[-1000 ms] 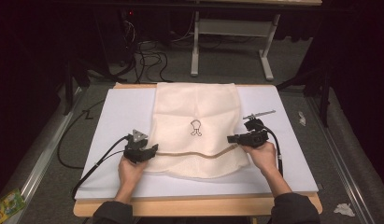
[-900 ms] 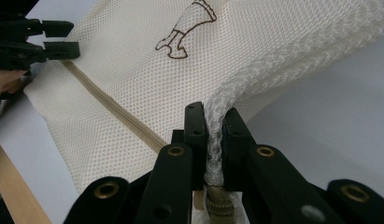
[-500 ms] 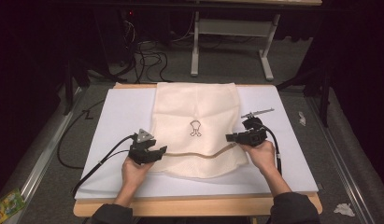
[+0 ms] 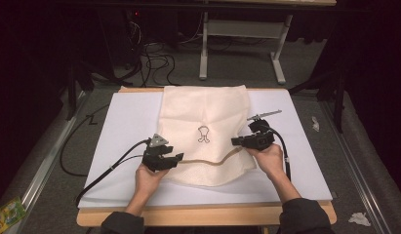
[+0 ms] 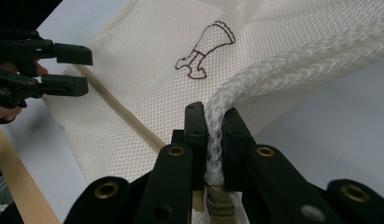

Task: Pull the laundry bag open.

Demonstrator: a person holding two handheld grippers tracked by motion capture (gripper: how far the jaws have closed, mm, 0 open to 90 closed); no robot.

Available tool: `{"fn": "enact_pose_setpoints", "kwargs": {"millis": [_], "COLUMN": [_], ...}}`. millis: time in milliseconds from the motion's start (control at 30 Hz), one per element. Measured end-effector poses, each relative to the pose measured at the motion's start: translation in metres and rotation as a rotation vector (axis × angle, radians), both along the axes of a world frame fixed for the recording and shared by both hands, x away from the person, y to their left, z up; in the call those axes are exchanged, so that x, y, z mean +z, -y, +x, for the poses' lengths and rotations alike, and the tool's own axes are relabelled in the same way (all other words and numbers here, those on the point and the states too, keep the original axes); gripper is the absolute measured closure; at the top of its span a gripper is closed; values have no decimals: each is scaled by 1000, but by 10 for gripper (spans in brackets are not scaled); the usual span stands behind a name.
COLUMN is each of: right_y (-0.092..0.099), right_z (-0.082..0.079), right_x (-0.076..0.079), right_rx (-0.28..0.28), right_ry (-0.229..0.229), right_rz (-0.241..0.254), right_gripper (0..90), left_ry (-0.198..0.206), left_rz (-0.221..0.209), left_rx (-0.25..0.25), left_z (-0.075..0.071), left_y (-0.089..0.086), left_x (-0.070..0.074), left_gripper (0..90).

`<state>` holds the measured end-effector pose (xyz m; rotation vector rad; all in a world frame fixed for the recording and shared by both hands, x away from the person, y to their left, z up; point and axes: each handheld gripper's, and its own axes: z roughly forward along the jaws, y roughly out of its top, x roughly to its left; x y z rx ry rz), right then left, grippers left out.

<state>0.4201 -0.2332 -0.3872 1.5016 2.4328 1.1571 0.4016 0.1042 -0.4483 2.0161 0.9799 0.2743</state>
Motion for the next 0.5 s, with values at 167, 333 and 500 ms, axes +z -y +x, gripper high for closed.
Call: {"fn": "enact_pose_setpoints", "kwargs": {"millis": [167, 333, 500], "right_y": [-5, -10, -16], "right_z": [1, 1, 2], "right_x": [2, 3, 4], "right_rx": [8, 17, 29], "right_ry": [13, 13, 19], "right_rz": [4, 14, 22], "right_gripper": [849, 850, 849], "left_ry": [-17, -6, -13], "left_rz": [-25, -18, -47], "left_rx": [-19, -48, -71], "left_z": [-1, -3, -4], "left_y": [9, 18, 27], "left_x": [4, 8, 12], "left_gripper": [459, 473, 481]}}
